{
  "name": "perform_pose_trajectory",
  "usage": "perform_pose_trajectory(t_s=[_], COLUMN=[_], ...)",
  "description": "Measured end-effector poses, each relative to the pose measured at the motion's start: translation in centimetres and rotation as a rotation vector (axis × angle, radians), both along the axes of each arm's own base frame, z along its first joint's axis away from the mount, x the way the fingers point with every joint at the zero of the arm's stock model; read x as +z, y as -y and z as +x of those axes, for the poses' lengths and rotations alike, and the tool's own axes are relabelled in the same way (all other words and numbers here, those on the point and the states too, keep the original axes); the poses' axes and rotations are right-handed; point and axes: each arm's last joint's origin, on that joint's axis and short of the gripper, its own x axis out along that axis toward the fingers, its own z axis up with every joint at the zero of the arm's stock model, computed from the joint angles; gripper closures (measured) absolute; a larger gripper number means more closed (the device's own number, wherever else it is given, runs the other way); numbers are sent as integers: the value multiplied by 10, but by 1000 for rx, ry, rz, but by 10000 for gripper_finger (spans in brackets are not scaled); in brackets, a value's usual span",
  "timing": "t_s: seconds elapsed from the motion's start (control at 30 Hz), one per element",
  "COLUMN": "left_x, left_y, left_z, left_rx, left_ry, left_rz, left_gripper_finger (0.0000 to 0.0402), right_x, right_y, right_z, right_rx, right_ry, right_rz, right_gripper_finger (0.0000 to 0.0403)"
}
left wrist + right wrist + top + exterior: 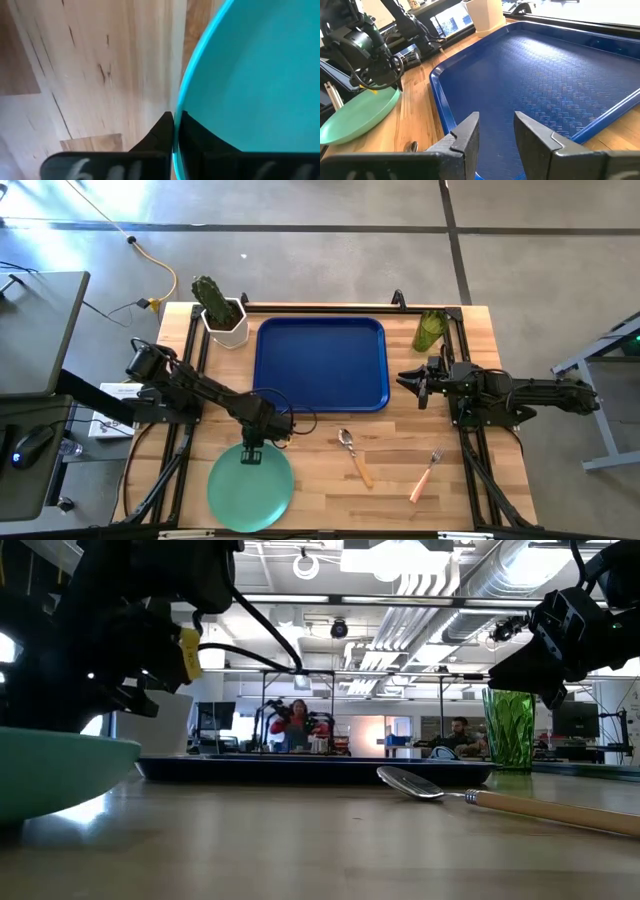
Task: Pick and place plate/cup/fork/spoon on tray
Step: Put the green plate on the blue tray
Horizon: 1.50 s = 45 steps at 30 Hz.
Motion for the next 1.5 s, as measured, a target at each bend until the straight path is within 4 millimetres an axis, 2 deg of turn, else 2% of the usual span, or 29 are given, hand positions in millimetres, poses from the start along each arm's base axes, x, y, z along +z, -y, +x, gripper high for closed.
perform_pose_trajectory(t_s=[0.37, 0.73, 1.0, 1.17, 1.3, 1.5], left_x=[3, 30, 52, 62, 64, 65], left_y=[-6, -32, -58, -78, -93, -115], left_z=[1, 2, 2, 8, 12, 13], left_rx=[40, 228, 485, 767, 963, 1149], left_ry=[0, 89, 175, 248, 288, 334], left_rz=[-42, -44, -44, -53, -14, 55], left_gripper_finger=[400, 401, 401, 401, 401, 401], right_x=[0, 0, 0, 0, 0, 0], right_y=[0, 0, 0, 0, 0, 0], right_z=[0, 0, 0, 0, 0, 0], right_rx=[0, 0, 0, 0, 0, 0], right_ry=[0, 0, 1, 0, 0, 0], right_rz=[0, 0, 0, 0, 0, 0], right_gripper_finger=[290, 290, 290, 290, 290, 290])
